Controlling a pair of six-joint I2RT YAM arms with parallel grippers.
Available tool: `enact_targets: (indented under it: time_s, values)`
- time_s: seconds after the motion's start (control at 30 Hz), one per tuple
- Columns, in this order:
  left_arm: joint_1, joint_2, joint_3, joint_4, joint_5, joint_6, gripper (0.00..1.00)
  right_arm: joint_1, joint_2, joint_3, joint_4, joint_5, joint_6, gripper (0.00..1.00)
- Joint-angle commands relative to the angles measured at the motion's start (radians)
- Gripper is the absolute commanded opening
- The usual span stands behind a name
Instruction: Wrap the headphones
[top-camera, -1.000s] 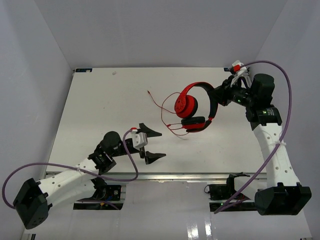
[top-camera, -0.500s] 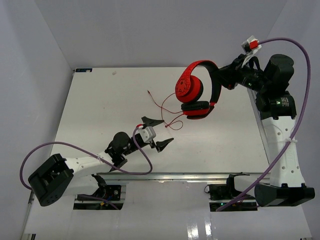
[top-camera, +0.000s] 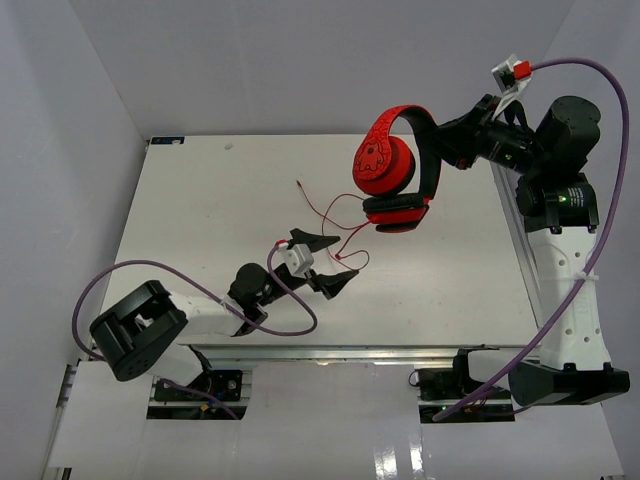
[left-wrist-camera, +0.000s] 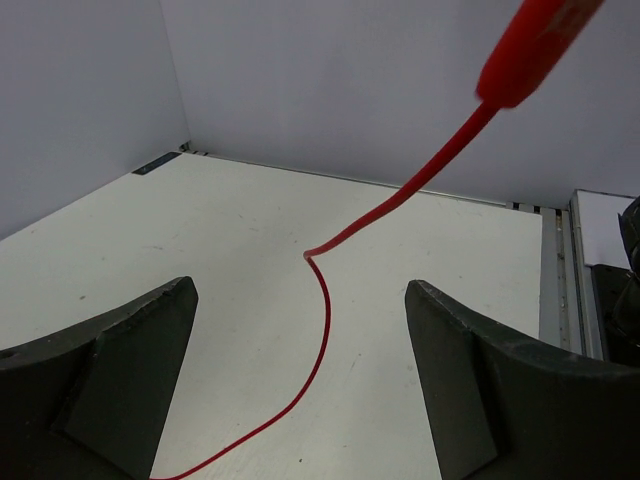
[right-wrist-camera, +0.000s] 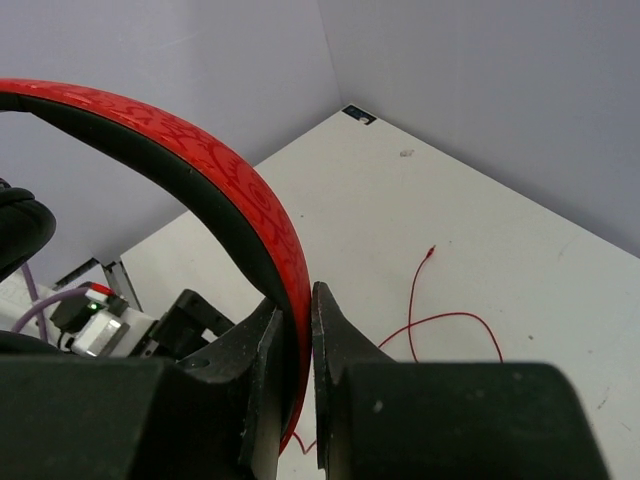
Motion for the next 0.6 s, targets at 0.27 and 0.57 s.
enact_targets:
  time_s: [0.27,0.57]
  values:
    - [-0.001,0.282,0.208,0.241,0.021,-0.132,0.89,0.0,-0.017,0.067,0.101,-0.059,0.116,0.08]
    - [0.007,0.389,0.236,0.343,0.018,-0.22,0.56,0.0,-0.023,0.075,0.102,-0.076,0.125,0.08]
